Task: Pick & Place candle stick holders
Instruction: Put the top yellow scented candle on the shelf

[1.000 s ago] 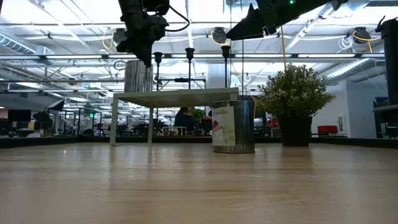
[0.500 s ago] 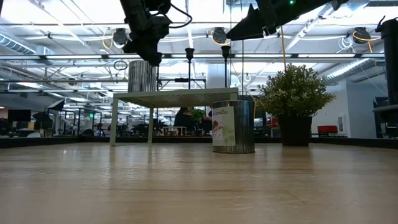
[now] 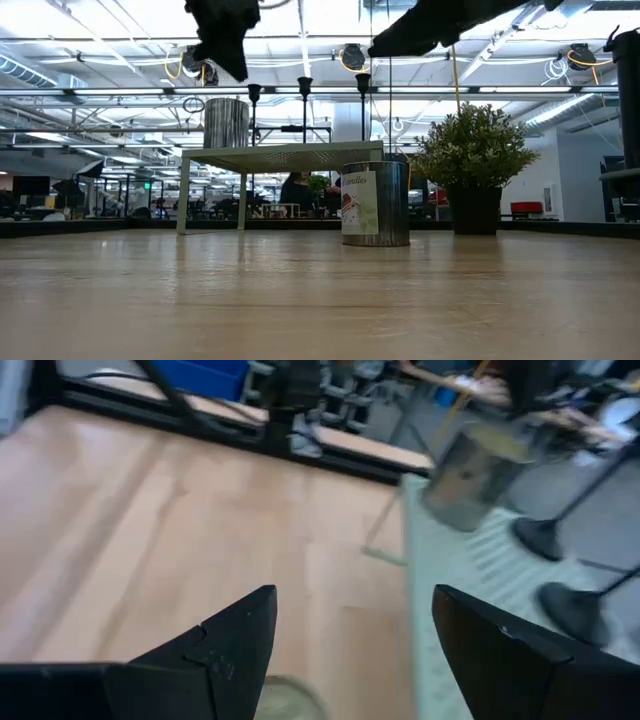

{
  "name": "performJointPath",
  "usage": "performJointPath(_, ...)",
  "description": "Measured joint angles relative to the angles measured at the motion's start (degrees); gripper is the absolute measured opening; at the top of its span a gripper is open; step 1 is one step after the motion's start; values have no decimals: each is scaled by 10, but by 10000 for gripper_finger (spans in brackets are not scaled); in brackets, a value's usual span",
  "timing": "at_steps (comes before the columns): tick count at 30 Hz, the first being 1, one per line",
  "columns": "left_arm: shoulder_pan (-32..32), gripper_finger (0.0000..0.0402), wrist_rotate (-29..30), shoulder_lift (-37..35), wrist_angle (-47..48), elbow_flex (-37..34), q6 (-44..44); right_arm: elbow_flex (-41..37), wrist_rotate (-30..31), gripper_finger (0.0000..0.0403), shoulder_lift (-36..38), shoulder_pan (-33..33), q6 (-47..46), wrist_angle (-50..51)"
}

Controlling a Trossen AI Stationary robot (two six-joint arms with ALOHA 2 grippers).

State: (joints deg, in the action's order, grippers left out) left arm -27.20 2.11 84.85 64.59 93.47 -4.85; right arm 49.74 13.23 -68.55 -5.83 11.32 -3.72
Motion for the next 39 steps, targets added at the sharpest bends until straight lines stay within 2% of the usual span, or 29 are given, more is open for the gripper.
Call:
performJointPath(5, 28, 79, -1, -48, -69, 0, 1, 0, 0, 254, -27, -43, -68, 28)
performJointPath(11, 67, 79, -1, -81, -126, 0, 8, -1, 0, 231, -104, -80, -90, 53)
performJointPath(17, 87, 79, 0, -88, -126, 0, 19, -1, 2, 227, -158, -69, -100, 75)
performJointPath(20, 94, 79, 0, -87, -126, 0, 19, -1, 2, 226, -175, -61, -68, 74)
performJointPath(27, 107, 79, 0, -87, -125, 0, 20, 0, 1, 225, -183, -36, -20, 87)
performJointPath(29, 109, 79, 0, -87, -125, 0, 20, 0, -19, 219, -183, -28, -12, 92)
performJointPath(32, 109, 79, 0, -87, -125, 0, 22, 0, -71, 195, -194, -19, 3, 87)
performJointPath(39, 109, 79, 0, -87, -125, 0, 21, 1, -72, 85, -203, -12, 18, 89)
